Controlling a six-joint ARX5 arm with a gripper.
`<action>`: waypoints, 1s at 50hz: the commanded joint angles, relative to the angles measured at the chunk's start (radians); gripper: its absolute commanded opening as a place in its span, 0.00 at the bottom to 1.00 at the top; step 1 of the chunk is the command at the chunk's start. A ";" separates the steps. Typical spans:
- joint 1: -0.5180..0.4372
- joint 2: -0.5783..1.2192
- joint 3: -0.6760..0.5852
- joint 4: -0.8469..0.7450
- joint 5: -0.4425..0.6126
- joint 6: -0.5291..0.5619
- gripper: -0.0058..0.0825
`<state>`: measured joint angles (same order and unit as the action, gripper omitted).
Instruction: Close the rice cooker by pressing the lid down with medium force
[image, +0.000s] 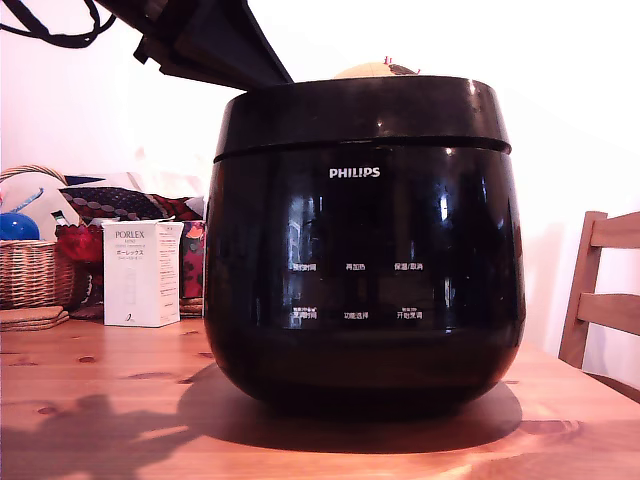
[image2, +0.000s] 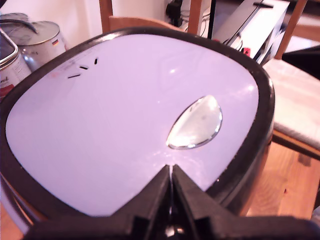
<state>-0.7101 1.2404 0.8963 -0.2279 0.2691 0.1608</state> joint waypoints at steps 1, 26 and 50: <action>-0.016 0.108 -0.150 -0.115 -0.025 0.004 0.05; -0.038 0.108 -0.201 -0.063 -0.050 -0.004 0.05; -0.033 0.043 -0.185 0.101 -0.050 -0.086 0.05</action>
<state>-0.7513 1.2213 0.8120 -0.0483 0.2405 0.0811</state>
